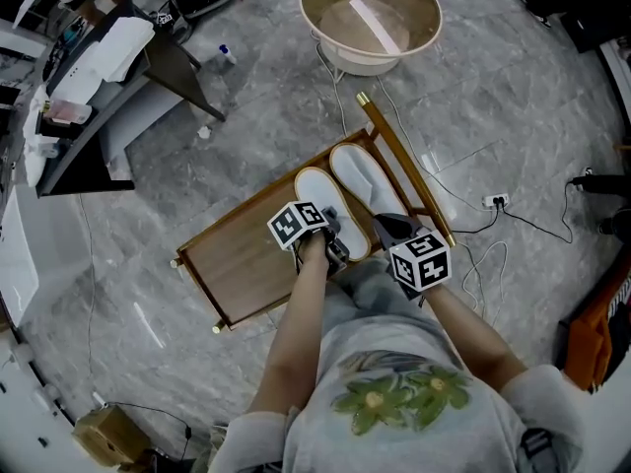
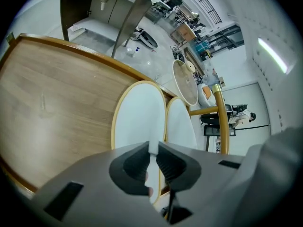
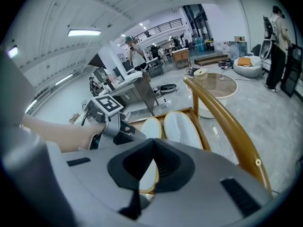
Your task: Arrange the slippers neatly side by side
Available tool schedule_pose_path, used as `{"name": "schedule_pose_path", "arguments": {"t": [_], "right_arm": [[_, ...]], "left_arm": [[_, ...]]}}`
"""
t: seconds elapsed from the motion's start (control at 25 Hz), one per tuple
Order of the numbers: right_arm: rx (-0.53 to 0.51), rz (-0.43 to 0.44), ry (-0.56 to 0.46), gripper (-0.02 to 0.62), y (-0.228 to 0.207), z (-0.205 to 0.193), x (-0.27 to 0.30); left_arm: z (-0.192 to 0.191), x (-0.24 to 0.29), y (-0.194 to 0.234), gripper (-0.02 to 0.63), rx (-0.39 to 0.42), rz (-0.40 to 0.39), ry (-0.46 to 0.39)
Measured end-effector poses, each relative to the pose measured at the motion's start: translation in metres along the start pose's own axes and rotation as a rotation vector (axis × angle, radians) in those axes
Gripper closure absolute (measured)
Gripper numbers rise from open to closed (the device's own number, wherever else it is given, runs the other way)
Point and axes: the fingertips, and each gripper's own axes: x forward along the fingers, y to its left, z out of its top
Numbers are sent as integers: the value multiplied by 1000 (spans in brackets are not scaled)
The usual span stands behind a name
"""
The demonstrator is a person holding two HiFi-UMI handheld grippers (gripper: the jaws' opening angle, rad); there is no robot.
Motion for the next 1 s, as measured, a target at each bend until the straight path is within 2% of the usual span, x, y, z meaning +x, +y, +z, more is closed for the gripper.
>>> {"name": "schedule_pose_path", "arguments": {"t": [0.16, 0.28, 0.56, 0.68, 0.84, 1.0], "right_arm": [[8, -10, -7, 589, -4, 1, -2], [16, -16, -11, 589, -6, 1, -4], [20, -18, -4, 589, -6, -3, -4], [19, -13, -4, 589, -4, -3, -2], [11, -5, -9, 589, 2, 1, 0], [-6, 25, -24, 589, 15, 9, 2]], "left_arm": [[-1, 8, -2, 558, -24, 6, -16], [-2, 11, -5, 555, -6, 2, -15], [-3, 16, -16, 472, 50, -53, 8], [-2, 13, -25, 351, 134, -83, 2], [1, -3, -27, 328, 285, -54, -37], [3, -30, -29, 327, 415, -68, -98]]}}
